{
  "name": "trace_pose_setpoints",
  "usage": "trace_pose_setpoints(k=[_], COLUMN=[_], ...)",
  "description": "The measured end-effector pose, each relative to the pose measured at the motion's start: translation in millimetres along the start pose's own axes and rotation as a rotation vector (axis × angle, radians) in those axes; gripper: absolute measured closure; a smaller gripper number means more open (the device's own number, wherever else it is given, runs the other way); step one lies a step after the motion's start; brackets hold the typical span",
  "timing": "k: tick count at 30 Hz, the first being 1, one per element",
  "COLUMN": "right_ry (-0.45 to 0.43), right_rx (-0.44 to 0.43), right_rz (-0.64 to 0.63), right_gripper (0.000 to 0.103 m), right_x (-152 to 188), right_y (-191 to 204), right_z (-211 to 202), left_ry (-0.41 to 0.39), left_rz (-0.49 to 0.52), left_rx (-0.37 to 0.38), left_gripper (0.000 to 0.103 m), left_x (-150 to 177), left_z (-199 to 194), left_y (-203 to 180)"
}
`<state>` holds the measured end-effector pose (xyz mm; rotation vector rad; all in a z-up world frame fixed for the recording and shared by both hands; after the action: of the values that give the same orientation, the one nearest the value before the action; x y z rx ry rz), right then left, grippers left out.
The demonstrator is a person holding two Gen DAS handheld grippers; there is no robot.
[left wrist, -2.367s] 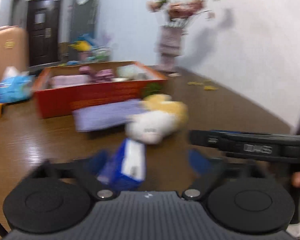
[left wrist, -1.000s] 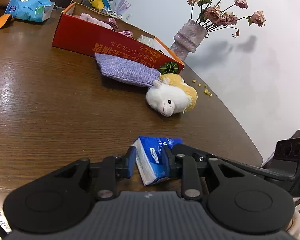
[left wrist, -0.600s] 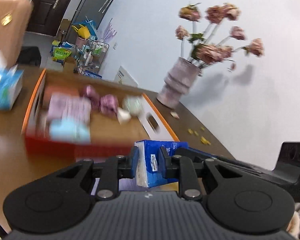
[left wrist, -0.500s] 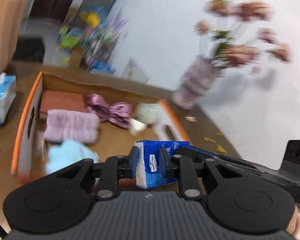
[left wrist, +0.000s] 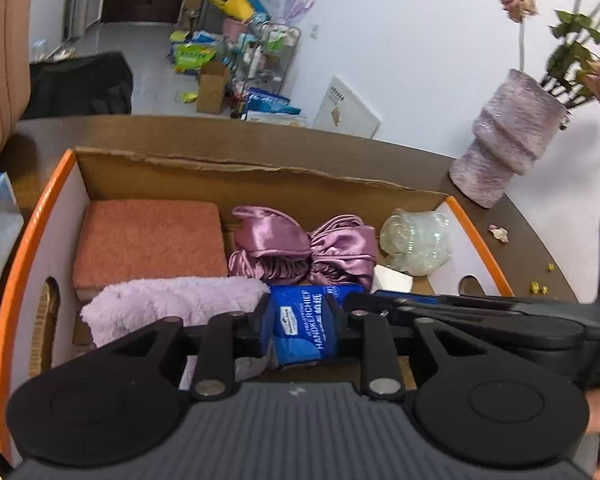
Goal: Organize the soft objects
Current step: 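Lift the blue carton and carry it over the red box, then open both grippers to drop the carton into the box, then withdraw both grippers back toward the plush alpaca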
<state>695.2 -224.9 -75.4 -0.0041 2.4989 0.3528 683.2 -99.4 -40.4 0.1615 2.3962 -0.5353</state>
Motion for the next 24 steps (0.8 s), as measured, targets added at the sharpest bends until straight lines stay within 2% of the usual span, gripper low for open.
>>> trace_pose_setpoints(k=[2,4,7,9,11,14,17,21,24], right_ry=[-0.021,-0.056,-0.123,-0.168,-0.221,-0.29,-0.332,-0.366,-0.439], right_rx=[-0.005,-0.008,0.007,0.032,0.061,0.097,0.115,0.09,0.047], right_rz=[0.005,0.0,-0.041,-0.076,-0.12,-0.169,-0.184,-0.185,-0.207], right_gripper=[0.077,0.077,0.071,0.065,0.05,0.041,0.036,0.036,0.028], right_x=[-2.1,-5.3,-9.9,-8.8,-2.6,13.5,30.0,47.6,67.4], right_y=[-0.5,-1.3,-0.5,-1.2,-2.9,-8.7,-11.5,-2.0,8.0], right_z=[-12.9,-36.0,-86.2,-123.0,-162.0,-216.2,-255.0,-288.6,-309.9], left_ry=[-0.022,-0.046,-0.097,-0.161,-0.231,-0.288,-0.34,-0.366,-0.402], left_rz=[0.018,0.041,0.101,0.144,0.186,0.233,0.245,0.214,0.209], left_rx=[-0.002,-0.006,-0.02,-0.042,-0.069,-0.142,-0.193,-0.204,-0.182], left_gripper=[0.065,0.063,0.059,0.045,0.034,0.029,0.026,0.023,0.019], left_x=[-0.6,-5.8,-8.9,-9.4,-4.5,8.7,21.1,32.9,49.3], left_z=[-13.4,-31.9,-77.9,-114.7,-152.7,-202.6,-243.8,-280.8,-302.9], left_y=[-4.7,-10.6,-18.6,-22.4,-23.2,-18.3,-16.7,-23.9,-28.5])
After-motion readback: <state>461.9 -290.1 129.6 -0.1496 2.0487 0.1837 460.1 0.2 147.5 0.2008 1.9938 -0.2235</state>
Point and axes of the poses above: each gripper's, at about its wrist camera, not at the fingertips, and z roughly the way its jaws point, y to its left, x to its underside, the point moved 7 cm from there along z, roughly the way its jaws point, and after that the axes turned 3 degrees about x, right-handed, at the moved point
